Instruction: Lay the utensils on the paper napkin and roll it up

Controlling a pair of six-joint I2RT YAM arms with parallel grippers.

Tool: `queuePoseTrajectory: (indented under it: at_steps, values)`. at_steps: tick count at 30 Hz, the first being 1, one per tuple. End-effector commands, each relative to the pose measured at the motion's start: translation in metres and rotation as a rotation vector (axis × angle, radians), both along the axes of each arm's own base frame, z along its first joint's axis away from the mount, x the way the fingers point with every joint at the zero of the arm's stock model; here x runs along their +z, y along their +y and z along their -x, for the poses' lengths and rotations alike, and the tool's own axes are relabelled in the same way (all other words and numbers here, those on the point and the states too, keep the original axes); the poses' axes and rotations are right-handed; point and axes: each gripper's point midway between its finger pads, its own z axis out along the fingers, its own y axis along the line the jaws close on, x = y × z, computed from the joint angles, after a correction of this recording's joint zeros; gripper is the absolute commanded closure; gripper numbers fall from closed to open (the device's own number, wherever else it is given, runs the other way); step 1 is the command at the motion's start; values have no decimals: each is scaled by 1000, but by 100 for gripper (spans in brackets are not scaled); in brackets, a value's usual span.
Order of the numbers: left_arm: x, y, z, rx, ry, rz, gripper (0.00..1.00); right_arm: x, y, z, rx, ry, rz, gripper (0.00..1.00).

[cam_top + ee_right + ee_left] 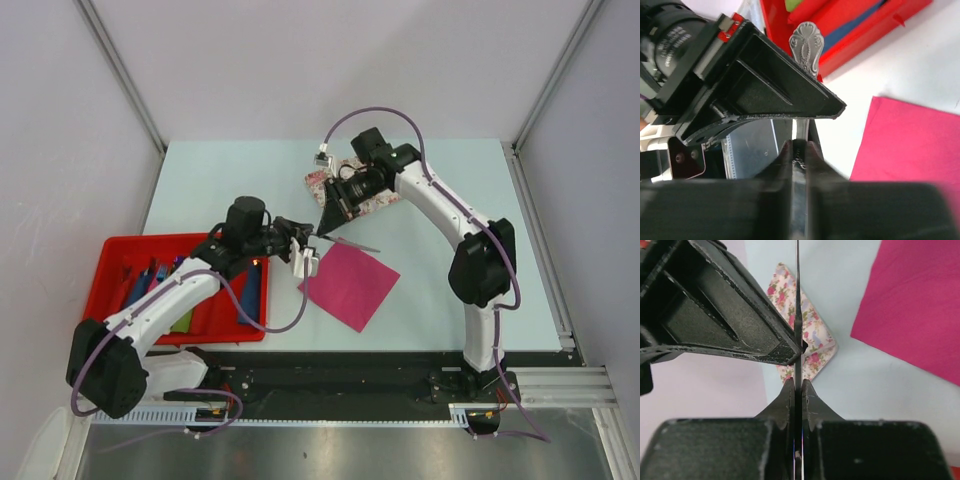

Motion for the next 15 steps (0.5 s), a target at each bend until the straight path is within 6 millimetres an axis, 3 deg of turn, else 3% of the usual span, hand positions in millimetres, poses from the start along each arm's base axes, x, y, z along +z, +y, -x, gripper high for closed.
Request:
queuePoseTrajectory:
  at_steps: [1, 3, 4, 6, 8, 10, 11, 12, 14, 15]
  values:
    - [18, -5, 12, 22, 74, 100, 100, 60, 6, -12, 2, -77, -139, 58]
    - [32, -6, 18, 25, 90, 155, 100, 84, -2, -42, -64, -165, -190, 29]
    - [36, -6, 21, 46, 131, 193, 100, 100, -4, -59, -113, -195, -222, 25]
    - [58, -5, 20, 81, 135, 282, 100, 127, -26, -96, -238, -279, -256, 18]
    - [73, -1, 20, 167, 266, 416, 100, 162, -46, -127, -376, -370, -316, 16]
    - [93, 1, 16, 255, 396, 581, 100, 166, -81, -160, -530, -397, -313, 16]
    - [100, 5, 13, 290, 428, 639, 100, 182, -95, -170, -627, -428, -333, 17]
    - [112, 6, 10, 311, 443, 702, 100, 184, -116, -181, -708, -430, -324, 18]
    - [124, 12, 4, 403, 560, 849, 100, 166, -137, -192, -831, -392, -285, 21]
    - [137, 13, 1, 418, 578, 920, 100, 180, -144, -181, -868, -407, -299, 23]
